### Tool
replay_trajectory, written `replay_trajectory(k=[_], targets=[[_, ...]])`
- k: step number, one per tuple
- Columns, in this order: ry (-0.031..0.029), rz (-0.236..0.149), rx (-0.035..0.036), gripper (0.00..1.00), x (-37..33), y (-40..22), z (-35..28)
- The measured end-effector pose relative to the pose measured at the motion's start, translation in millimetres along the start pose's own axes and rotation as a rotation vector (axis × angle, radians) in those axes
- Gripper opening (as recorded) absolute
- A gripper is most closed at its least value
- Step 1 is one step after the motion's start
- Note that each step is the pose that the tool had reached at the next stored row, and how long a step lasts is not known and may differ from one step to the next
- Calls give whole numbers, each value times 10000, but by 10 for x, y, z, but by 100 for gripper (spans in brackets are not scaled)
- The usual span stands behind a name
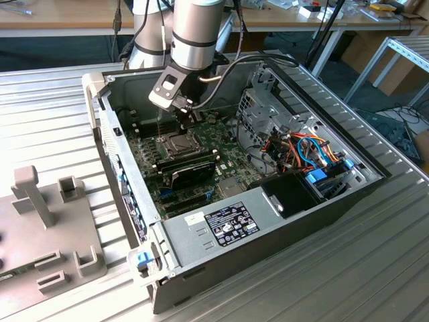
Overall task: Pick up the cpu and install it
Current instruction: 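Close the cpu cover, then install the first cpu locking lever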
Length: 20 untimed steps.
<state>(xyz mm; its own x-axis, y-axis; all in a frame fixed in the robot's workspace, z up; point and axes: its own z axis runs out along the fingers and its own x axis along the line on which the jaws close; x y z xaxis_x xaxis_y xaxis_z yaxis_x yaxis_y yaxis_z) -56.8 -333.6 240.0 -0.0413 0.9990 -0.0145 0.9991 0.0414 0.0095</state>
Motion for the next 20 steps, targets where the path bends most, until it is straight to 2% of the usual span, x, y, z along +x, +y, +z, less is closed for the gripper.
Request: replay_trajectory(k=[3,5,8,20], targets=[[0,1,-1,11,1,1,-5],[-1,1,1,11,0,1,-29],[-7,0,0,11,-1,2,-112],[-7,0,0,11,-1,2,-123]])
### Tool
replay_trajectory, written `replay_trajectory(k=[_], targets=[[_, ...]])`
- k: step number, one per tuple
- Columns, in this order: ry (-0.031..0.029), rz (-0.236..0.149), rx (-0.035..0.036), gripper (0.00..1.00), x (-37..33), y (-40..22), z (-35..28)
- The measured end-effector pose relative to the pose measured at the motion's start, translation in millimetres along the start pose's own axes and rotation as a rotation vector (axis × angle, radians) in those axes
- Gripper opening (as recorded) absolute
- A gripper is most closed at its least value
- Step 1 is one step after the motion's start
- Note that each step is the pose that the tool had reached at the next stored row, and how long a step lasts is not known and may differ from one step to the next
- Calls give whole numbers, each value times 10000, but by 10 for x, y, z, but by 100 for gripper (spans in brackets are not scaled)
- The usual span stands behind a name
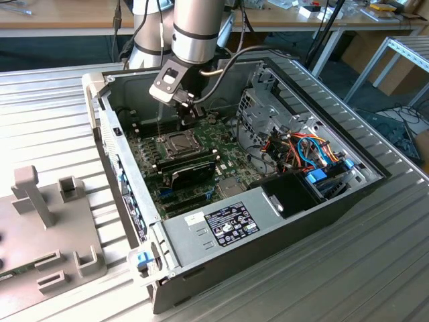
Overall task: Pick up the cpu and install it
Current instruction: 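Install the first cpu locking lever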
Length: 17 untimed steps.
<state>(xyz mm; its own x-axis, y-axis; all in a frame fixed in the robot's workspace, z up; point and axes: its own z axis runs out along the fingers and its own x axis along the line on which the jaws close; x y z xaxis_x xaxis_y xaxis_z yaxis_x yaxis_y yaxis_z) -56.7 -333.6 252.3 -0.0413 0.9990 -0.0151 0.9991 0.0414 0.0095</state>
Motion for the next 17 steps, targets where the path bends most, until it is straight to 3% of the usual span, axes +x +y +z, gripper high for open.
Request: replay_trajectory(k=[6,17], targets=[[0,-27,0,11,0,0,-2],[20,-2110,-32,11,0,0,-1]])
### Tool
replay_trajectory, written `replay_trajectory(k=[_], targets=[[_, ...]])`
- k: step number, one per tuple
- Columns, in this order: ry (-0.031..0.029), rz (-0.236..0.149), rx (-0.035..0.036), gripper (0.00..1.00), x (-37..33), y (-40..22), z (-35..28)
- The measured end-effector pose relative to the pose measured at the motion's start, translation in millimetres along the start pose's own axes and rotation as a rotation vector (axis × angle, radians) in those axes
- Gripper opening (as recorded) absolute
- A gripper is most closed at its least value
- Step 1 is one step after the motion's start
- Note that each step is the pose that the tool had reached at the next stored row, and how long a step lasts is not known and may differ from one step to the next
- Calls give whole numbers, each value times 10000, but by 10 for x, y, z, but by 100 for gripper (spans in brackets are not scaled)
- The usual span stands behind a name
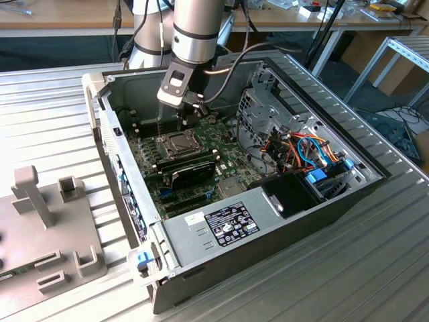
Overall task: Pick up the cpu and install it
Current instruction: 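Install the first cpu locking lever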
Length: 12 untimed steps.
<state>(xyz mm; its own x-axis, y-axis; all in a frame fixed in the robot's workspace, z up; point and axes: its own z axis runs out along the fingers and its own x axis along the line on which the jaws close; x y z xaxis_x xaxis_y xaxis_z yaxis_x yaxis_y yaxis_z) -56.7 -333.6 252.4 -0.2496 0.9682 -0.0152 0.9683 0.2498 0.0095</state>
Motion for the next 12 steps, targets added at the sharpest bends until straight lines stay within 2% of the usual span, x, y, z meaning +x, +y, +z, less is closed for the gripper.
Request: replay_trajectory(k=[3,6,12], targets=[[5,-556,-8,11,0,0,0],[16,-1646,-24,11,0,0,1],[27,-2822,-43,11,0,0,1]])
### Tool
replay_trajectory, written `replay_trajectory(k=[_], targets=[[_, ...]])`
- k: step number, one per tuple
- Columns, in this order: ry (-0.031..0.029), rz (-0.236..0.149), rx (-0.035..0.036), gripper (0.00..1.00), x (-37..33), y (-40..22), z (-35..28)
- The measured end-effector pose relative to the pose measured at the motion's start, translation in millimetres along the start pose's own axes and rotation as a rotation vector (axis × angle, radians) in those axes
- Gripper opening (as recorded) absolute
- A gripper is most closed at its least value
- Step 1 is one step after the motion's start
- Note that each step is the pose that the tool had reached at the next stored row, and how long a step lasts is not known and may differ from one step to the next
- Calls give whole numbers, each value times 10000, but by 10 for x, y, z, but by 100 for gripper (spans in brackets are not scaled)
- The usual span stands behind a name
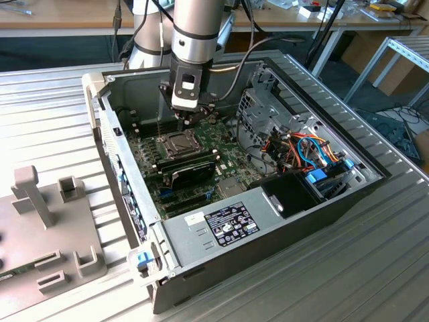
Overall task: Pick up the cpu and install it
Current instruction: 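Install the first cpu locking lever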
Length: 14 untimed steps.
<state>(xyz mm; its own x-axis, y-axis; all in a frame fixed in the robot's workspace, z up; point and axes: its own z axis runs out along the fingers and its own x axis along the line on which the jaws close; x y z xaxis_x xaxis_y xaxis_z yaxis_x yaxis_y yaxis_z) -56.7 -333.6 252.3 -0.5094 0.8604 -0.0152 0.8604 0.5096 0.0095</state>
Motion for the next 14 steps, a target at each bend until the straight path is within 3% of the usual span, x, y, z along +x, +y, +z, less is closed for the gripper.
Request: replay_trajectory(k=[3,5,6,14], targets=[[7,-703,-11,11,0,0,0],[15,-1592,-24,11,0,0,0],[18,-1847,-27,11,0,0,0],[34,-3532,-54,11,0,0,1]])
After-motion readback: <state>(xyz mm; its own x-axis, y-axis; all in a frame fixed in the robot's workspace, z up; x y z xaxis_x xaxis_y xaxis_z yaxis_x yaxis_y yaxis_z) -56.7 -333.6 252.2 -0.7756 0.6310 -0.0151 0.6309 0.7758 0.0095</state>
